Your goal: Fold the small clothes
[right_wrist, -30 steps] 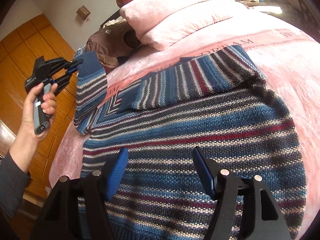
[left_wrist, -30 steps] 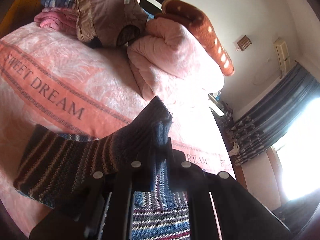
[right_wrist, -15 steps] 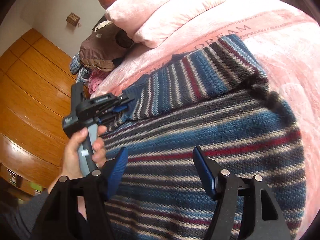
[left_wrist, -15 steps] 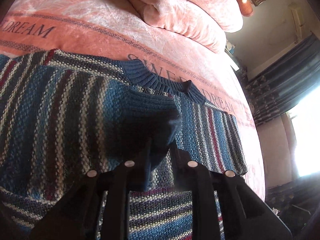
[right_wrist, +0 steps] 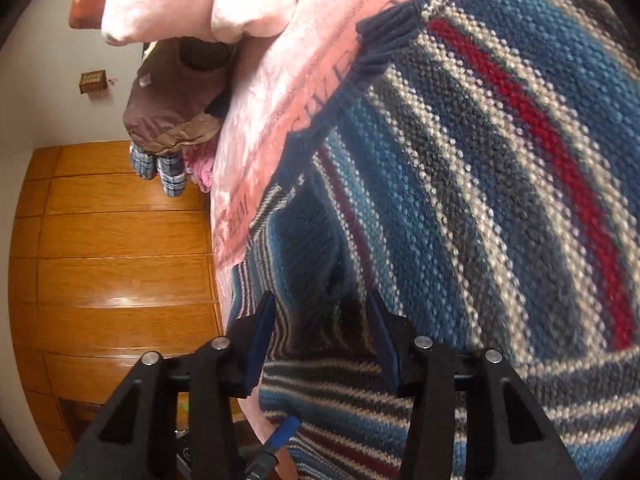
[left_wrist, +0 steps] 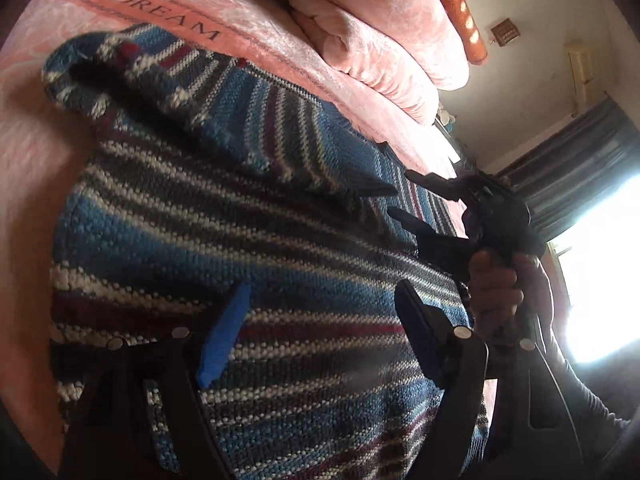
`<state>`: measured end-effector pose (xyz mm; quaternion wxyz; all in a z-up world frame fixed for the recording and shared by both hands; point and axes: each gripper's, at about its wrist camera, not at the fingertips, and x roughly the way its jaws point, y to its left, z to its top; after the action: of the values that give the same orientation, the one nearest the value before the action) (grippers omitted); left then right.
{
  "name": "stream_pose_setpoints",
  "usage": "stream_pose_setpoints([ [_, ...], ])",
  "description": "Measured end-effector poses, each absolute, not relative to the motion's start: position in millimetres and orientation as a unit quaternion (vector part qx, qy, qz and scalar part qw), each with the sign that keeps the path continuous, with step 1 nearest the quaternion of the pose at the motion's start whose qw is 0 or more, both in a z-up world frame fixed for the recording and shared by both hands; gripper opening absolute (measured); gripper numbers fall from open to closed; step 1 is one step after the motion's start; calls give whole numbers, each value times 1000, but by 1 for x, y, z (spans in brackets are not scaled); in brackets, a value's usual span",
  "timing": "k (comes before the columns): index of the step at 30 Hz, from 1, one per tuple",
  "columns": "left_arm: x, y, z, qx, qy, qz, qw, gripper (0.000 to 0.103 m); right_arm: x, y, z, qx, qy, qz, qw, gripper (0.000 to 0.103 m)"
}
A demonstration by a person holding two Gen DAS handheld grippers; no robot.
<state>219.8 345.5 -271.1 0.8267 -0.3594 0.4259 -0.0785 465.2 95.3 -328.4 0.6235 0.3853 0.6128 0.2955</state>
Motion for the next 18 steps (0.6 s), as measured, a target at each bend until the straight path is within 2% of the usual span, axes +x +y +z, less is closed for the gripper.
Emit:
stream_pose_setpoints([
  [5,221,346,-282,-359,434,-84,822,75,478,116,-330,366,613,295,635,46],
  [7,221,347,-287,-370,436,-87,816,75,483,123,-327,349,618,290,642,36],
  [9,221,351,-290,-378,437,-89,811,75,490,132,-316,305,619,281,667,6],
  [18,211,365,-301,-410,426,-94,801,74,506,146,-195,211,557,306,743,6],
])
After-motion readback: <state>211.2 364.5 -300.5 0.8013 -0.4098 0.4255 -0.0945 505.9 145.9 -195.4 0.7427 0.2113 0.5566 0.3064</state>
